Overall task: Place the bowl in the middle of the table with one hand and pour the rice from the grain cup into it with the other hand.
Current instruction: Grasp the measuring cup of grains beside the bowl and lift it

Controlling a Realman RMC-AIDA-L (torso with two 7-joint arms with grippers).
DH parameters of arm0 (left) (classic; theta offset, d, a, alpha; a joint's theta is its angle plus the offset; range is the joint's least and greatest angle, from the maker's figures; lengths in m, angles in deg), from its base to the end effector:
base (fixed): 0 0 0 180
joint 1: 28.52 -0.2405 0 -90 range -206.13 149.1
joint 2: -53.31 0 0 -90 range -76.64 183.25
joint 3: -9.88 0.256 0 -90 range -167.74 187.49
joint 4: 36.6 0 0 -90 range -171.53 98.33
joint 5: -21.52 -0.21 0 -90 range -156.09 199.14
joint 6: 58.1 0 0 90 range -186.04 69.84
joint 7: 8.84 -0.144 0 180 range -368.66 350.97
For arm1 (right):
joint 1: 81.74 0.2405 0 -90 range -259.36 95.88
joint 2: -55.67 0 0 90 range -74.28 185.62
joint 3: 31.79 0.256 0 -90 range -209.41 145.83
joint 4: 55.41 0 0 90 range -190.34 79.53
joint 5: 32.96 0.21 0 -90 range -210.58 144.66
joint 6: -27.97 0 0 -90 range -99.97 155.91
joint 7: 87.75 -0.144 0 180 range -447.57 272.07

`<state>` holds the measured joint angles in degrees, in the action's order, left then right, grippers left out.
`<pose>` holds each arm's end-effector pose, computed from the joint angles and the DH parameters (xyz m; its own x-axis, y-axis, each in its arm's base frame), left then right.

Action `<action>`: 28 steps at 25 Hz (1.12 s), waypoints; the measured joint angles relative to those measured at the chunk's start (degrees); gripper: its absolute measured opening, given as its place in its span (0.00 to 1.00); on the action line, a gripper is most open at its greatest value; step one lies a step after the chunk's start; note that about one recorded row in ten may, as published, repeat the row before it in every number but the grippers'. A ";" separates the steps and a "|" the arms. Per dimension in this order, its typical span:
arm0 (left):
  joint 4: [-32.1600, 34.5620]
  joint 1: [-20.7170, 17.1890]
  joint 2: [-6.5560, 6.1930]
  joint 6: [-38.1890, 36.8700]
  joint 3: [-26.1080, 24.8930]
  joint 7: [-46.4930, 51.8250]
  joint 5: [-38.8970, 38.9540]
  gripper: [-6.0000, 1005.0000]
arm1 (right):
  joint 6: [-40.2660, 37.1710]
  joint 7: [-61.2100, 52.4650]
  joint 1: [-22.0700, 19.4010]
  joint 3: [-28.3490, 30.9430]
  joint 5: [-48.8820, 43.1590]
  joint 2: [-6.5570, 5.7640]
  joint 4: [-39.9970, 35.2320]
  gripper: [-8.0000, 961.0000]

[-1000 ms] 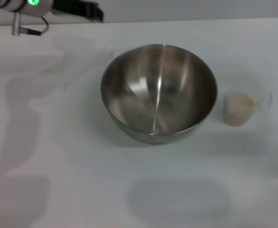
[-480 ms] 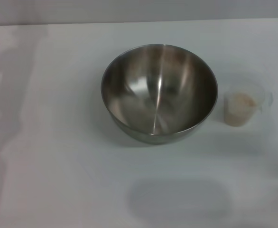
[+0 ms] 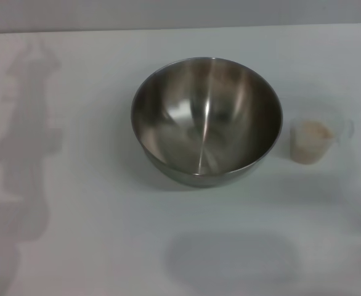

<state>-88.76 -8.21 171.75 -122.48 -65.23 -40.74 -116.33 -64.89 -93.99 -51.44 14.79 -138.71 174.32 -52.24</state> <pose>-0.1926 0.3776 0.0874 0.7462 -0.5428 0.3855 0.5677 0.2163 -0.7943 0.3067 0.3316 0.0797 0.6328 0.5297 -0.5648 -0.7265 0.1539 -0.6697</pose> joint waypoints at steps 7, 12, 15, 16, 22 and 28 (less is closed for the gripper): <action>12.41 -0.25 -1.15 -5.25 -2.58 43.75 -11.67 0.22 | -0.10 -0.01 -0.64 0.00 0.03 0.00 -0.01 0.66; 15.25 0.03 -1.76 0.34 -4.91 52.47 -20.28 0.30 | -0.85 -0.05 -2.42 -0.28 -0.17 0.08 0.20 0.66; 13.58 -0.68 -1.57 5.44 -6.36 52.56 -21.99 0.35 | -2.62 -0.06 -4.47 -1.03 -0.40 0.20 0.64 0.66; 13.37 -0.84 -1.44 5.94 -6.60 52.49 -22.23 0.37 | -3.52 -0.07 -6.02 -2.56 -0.47 0.21 0.96 0.66; 13.11 -1.18 -0.81 6.36 -7.63 51.96 -22.61 0.55 | -4.43 -0.20 -10.43 -8.71 -0.53 0.29 1.41 0.66; 13.81 -0.76 -0.49 7.96 -8.19 51.24 -23.68 0.75 | -5.79 -0.85 -16.74 -15.06 -0.58 0.47 3.55 0.65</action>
<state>-74.96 -8.97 171.26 -114.52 -73.41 10.50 -140.01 -70.68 -94.84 -68.18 -0.27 -139.29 174.80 -48.69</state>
